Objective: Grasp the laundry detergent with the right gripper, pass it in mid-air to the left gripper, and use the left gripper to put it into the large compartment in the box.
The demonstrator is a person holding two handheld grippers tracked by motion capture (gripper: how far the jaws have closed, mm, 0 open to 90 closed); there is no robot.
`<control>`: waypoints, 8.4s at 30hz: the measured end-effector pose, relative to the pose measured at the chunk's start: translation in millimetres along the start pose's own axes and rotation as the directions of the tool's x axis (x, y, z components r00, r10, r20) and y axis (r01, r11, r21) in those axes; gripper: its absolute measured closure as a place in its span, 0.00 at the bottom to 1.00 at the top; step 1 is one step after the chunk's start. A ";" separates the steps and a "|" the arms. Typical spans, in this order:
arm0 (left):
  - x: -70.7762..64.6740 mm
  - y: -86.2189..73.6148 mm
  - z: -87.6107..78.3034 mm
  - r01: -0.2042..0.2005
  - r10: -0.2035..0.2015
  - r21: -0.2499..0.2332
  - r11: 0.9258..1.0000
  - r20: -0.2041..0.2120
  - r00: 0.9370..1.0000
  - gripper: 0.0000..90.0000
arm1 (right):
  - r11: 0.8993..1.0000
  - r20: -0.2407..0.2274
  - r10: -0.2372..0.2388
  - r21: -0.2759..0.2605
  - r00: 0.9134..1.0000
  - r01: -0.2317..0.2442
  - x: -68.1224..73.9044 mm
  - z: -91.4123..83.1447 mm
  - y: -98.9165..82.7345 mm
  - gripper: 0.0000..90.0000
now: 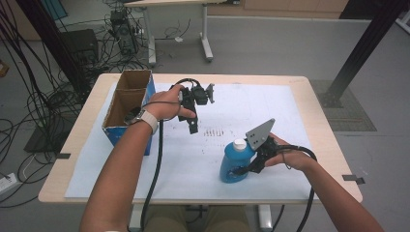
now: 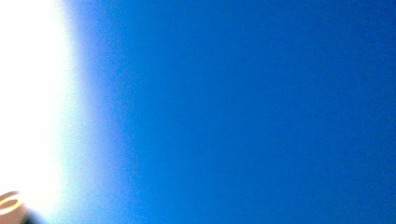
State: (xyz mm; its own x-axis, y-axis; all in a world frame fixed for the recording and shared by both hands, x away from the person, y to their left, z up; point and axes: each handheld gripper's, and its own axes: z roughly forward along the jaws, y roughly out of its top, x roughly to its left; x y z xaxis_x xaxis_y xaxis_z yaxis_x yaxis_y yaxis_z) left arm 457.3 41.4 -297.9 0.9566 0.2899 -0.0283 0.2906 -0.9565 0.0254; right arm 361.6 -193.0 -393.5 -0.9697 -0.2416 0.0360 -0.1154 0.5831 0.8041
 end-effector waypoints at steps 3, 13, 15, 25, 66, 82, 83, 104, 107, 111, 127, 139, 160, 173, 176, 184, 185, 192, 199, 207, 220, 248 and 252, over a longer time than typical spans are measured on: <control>-0.2 -0.1 0.0 0.000 0.000 0.001 1.000 -0.001 1.000 0.11 | 1.000 -0.001 -0.004 0.001 1.000 0.004 0.0 0.0 0.1 0.46; -1.0 -0.3 -0.2 -0.001 0.001 0.001 1.000 0.000 1.000 0.11 | 1.000 -0.004 -0.020 0.003 1.000 0.020 -0.3 0.0 0.8 0.47; -1.0 -0.1 -0.4 -0.004 0.004 0.001 1.000 0.001 1.000 0.11 | 1.000 -0.007 -0.016 0.002 1.000 0.016 -0.7 0.0 0.6 0.47; -1.2 -1.1 -0.5 -0.001 0.001 0.001 1.000 -0.001 1.000 0.11 | 1.000 -0.004 -0.014 0.006 1.000 0.014 -0.9 -0.1 0.9 0.48; -2.0 -3.5 -3.5 0.005 -0.005 0.002 1.000 -0.008 1.000 0.11 | 1.000 0.007 -0.009 0.003 1.000 0.009 0.3 -0.2 0.7 0.49; -1.6 -5.1 -4.1 0.009 -0.009 -0.002 1.000 -0.013 1.000 0.11 | 1.000 0.002 -0.003 0.002 1.000 0.003 -0.8 -0.3 0.5 0.48; -1.6 -5.1 -4.1 0.010 -0.010 -0.003 1.000 -0.013 1.000 0.11 | 1.000 0.002 -0.004 0.003 1.000 0.004 -0.8 -0.3 0.5 0.48; -2.5 -5.7 -5.3 0.013 -0.013 -0.006 1.000 -0.015 1.000 0.11 | 1.000 -0.003 0.006 0.003 1.000 -0.006 -1.8 -0.3 0.6 0.48; -3.0 -6.0 -5.7 0.014 -0.014 -0.004 1.000 -0.016 1.000 0.11 | 1.000 -0.001 -0.002 0.006 1.000 0.002 -1.3 -0.1 1.0 0.48; -3.2 -6.7 -7.0 0.014 -0.014 -0.007 1.000 -0.019 1.000 0.11 | 1.000 -0.002 0.000 0.005 1.000 0.000 -1.4 -0.2 1.0 0.48; -3.5 -7.9 -7.5 0.017 -0.017 -0.013 1.000 -0.019 1.000 0.11 | 1.000 -0.002 0.001 0.006 1.000 -0.001 -1.5 -0.1 1.2 0.48; -2.6 -8.4 -6.9 0.017 -0.017 -0.012 1.000 -0.020 1.000 0.11 | 1.000 -0.004 0.002 0.003 1.000 -0.002 -2.1 -0.1 0.9 0.48; -2.5 -9.2 -7.4 0.018 -0.018 -0.015 1.000 -0.023 1.000 0.11 | 1.000 -0.005 0.005 0.003 1.000 -0.005 -2.4 -0.1 0.8 0.48; -2.9 -9.8 -7.9 0.020 -0.020 -0.010 1.000 -0.025 0.999 0.11 | 1.000 -0.005 0.007 -0.001 1.000 -0.007 -2.2 -0.1 0.4 0.48; -2.9 -10.1 -8.5 0.019 -0.019 -0.011 1.000 -0.026 0.999 0.11 | 1.000 -0.004 0.008 -0.003 1.000 -0.008 -2.2 -0.1 0.1 0.48; -3.5 -12.3 -9.6 0.023 -0.023 -0.015 1.000 -0.030 0.999 0.11 | 1.000 0.001 0.001 -0.002 1.000 -0.001 -1.3 0.0 0.4 0.48; -3.8 -12.5 -9.9 0.022 -0.023 -0.014 1.000 -0.029 0.999 0.11 | 1.000 0.001 0.002 -0.002 1.000 -0.002 -1.2 0.1 0.5 0.48; -6.5 -13.4 -13.1 0.013 -0.013 -0.012 1.000 -0.034 0.999 0.11 | 1.000 0.008 0.010 0.001 1.000 -0.010 -1.1 -0.2 2.0 0.48; -10.5 -19.2 -19.5 0.005 -0.006 -0.015 1.000 -0.038 0.999 0.11 | 1.000 0.010 0.030 -0.010 1.000 -0.030 0.3 2.0 7.6 0.48; -15.4 -25.7 -25.5 -0.016 0.015 -0.022 1.000 -0.048 0.999 0.11 | 0.999 0.036 0.032 -0.001 0.999 -0.032 4.0 1.1 21.3 0.48; -26.3 -26.5 -32.8 -0.079 0.077 -0.024 0.997 -0.050 0.996 0.11 | 0.995 0.135 0.095 -0.004 0.986 -0.095 14.4 -16.0 38.2 0.48; -44.5 -32.2 -51.4 -0.208 0.208 0.014 0.978 -0.023 0.978 0.11 | 0.984 0.263 0.177 -0.029 0.948 -0.176 34.0 -31.0 76.4 0.48; -47.0 -31.9 -56.8 -0.225 0.226 0.017 0.974 -0.017 0.974 0.11 | 0.984 0.271 0.176 -0.014 0.946 -0.179 34.1 -30.7 82.1 0.48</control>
State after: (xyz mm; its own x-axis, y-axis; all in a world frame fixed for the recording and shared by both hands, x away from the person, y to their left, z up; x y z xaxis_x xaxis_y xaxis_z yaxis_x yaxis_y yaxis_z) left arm 404.1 60.1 -240.7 0.9977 0.0671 -0.0043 0.0672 -0.9976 0.0144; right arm 325.6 -177.1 -308.0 -0.9963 0.0844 0.0143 0.0627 0.6057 0.7932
